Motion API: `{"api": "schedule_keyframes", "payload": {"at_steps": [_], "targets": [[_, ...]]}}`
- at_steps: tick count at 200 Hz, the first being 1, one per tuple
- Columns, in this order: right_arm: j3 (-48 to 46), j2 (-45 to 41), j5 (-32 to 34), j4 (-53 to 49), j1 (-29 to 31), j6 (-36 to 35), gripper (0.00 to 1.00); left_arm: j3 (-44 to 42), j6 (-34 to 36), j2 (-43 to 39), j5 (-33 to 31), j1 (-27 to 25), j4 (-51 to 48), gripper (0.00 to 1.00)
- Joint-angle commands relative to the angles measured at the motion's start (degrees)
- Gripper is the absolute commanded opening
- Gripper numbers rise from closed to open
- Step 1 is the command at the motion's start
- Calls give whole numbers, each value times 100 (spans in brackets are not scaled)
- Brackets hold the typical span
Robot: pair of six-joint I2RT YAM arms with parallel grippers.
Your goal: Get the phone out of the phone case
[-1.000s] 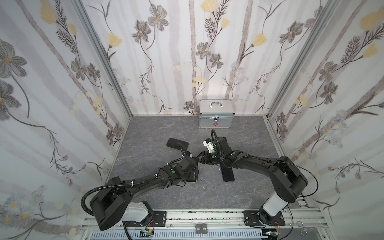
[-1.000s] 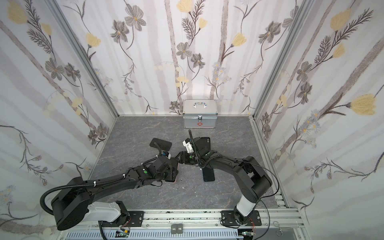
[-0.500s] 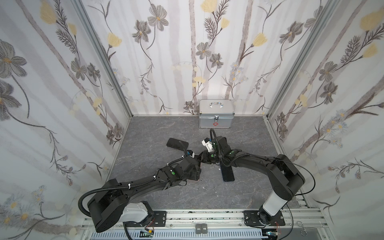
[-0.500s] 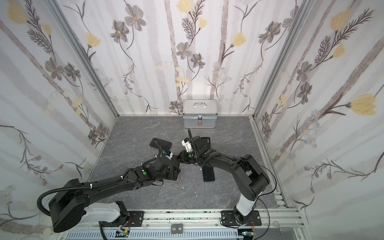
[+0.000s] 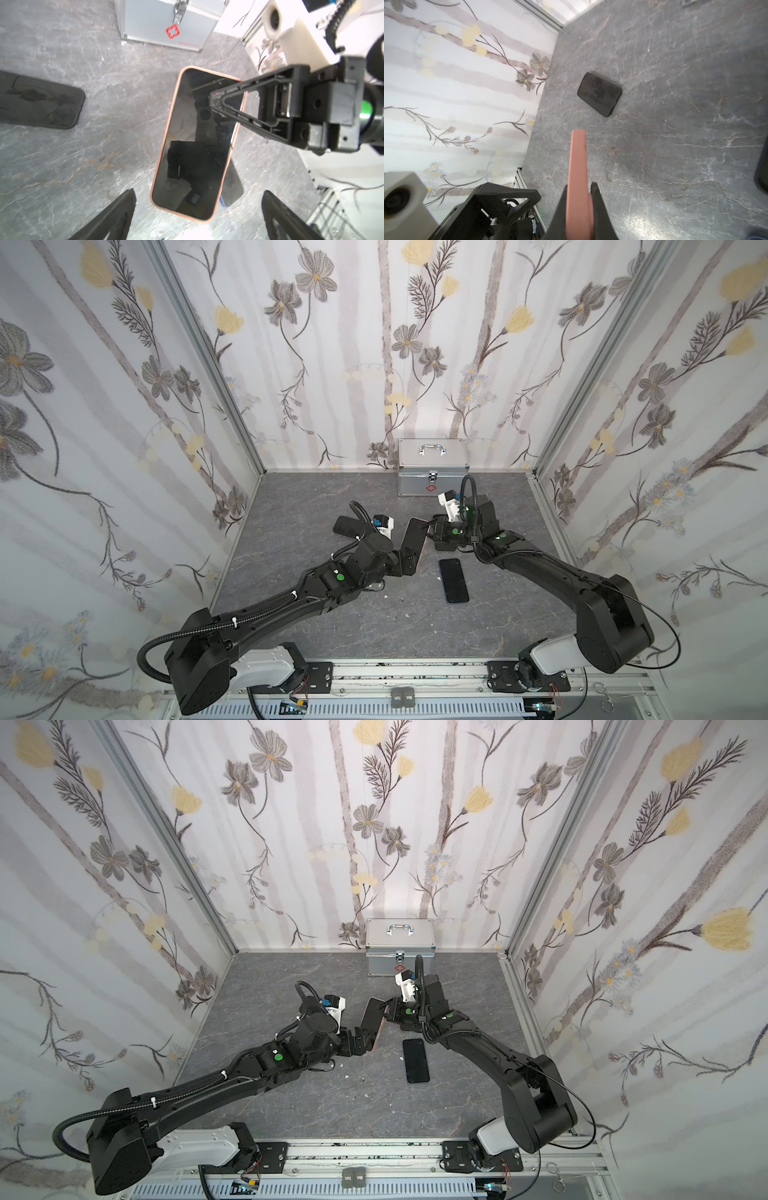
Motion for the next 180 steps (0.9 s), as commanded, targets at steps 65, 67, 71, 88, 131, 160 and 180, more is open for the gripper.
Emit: {"api": "schedule_keyframes", "payload": {"at_steps": [65,67,71,88,131,160,180], "targets": [[-615,-1655,-481,1507,-873,-393,0,702,-33,-75,772,416,986,96],[-605,-1677,-492,1510,-875,-416,0,686,-34,-83,837,453,1028,96],[-580,-1728,-517,1503,-881,-450,0,656,-42,-105,961,517,1111,96],[-443,-1889,-611,1395,-906,-577,0,389,-130,-270,1616,799,1658,94],[-293,-2107,-1440,1999,-922,-226,0,-157,-127,-865,2730,1285,2544,93],[-244,-2062,-2061,3076,-923,532,0,-314,-119,-1080,3184,1492,2784,83],[-260,-1963,-2331,4024,-919,1305,0,-359,-273,-1092,3614,1561,3110,82]]}}
